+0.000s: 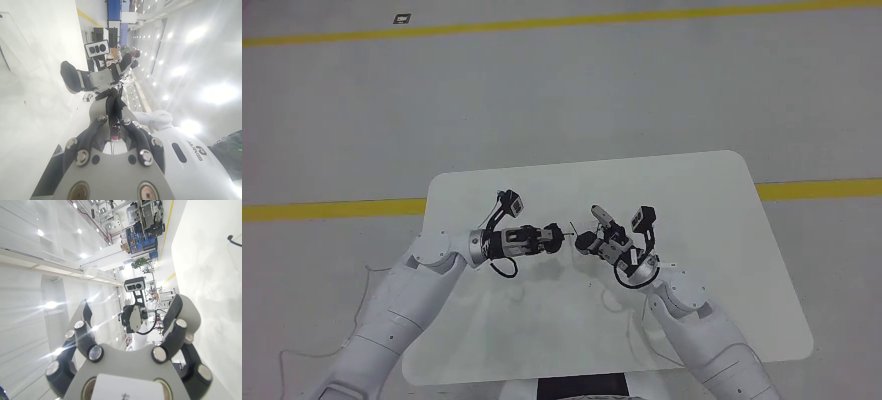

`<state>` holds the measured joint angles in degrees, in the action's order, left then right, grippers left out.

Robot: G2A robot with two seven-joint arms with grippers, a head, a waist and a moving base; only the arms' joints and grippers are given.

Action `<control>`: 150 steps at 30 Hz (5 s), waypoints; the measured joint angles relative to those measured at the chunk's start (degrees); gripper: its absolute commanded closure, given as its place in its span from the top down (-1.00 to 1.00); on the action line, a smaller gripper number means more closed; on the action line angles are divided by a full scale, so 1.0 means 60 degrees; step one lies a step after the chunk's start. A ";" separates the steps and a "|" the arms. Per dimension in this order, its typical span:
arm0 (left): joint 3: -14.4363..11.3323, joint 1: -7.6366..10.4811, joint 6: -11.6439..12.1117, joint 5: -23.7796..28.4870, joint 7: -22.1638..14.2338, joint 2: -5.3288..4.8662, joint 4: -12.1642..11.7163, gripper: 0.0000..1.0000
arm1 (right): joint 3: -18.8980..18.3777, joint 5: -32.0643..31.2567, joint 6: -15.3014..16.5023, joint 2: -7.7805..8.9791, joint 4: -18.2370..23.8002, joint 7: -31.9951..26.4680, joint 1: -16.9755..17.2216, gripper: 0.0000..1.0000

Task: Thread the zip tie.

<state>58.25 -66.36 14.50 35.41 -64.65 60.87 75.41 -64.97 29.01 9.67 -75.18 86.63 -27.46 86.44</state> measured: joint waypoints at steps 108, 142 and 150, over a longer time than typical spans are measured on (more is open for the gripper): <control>-0.0598 0.0582 -0.0197 0.1813 -0.2498 0.0065 -0.1941 -0.02 | 0.0764 0.0245 0.0485 0.0398 -0.1656 -0.4605 -0.1573 -1.00; -0.0554 0.0199 -0.0369 0.1873 -0.1802 0.0015 -0.1275 1.00 | 0.0854 0.0242 0.0483 0.0500 -0.1474 -0.4345 -0.1432 -1.00; -0.0484 0.0080 -0.0486 0.1708 -0.1622 -0.0047 -0.1075 -0.52 | 0.0834 0.0084 0.0479 0.0533 -0.1434 -0.4170 -0.1405 -1.00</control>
<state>55.34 -65.88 11.59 45.66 -74.38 60.58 68.96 -59.97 29.51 12.55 -71.98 78.03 -52.48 78.01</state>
